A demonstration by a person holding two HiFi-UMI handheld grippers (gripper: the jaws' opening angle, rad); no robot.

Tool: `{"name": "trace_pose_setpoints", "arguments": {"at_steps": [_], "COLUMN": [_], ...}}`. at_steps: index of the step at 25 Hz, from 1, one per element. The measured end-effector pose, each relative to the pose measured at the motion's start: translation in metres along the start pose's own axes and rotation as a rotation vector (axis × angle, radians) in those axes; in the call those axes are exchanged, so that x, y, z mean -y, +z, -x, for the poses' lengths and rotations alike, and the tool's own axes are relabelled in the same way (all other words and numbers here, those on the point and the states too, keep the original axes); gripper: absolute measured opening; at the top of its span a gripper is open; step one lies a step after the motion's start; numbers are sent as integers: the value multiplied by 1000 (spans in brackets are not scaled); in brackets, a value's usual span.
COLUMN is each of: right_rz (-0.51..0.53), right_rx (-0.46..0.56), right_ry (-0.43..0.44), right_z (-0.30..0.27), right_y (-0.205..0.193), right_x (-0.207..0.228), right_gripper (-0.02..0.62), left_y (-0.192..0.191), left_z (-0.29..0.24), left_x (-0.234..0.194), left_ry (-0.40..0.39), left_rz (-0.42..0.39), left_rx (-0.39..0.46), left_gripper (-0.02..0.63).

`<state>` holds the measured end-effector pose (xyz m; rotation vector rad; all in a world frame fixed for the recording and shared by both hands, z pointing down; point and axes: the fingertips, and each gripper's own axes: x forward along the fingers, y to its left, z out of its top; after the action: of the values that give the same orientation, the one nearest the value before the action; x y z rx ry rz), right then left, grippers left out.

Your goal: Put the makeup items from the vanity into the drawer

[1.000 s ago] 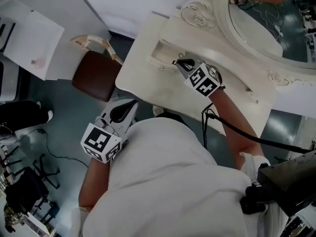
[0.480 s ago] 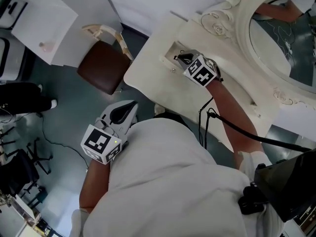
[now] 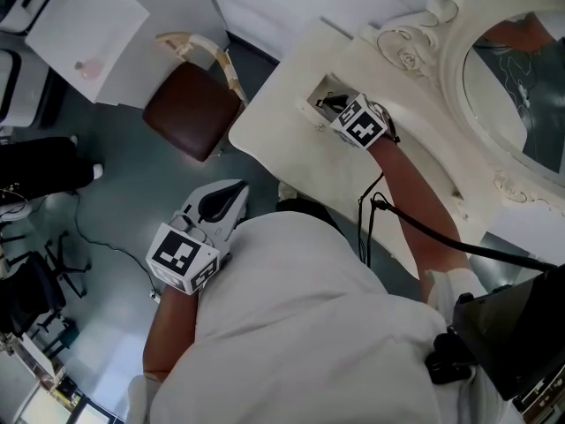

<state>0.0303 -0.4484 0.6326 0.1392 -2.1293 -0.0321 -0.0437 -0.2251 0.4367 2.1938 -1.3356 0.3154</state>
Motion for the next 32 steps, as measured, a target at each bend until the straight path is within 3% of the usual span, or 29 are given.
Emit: {"name": "trace_pose_setpoints", "arguments": {"at_steps": [19,27,32], "right_rz": [-50,-124,-175], "right_rx": [-92,-61,-2], "right_ry": [34,-9,-110], "right_z": [-17,-3,30], "right_y": [-9,-2,8], "right_x": [-6,-7,-10], "right_gripper": [29,86,72], "left_y": [-5,-7,-4], "left_z": [19,36,50], "left_x": [-8,-10,-7], "left_ry": [-1,-27,-71], "left_rz": [-5,-31,-69], "left_rx": [-2,2,8], "left_gripper": [-2,-2,-2]}}
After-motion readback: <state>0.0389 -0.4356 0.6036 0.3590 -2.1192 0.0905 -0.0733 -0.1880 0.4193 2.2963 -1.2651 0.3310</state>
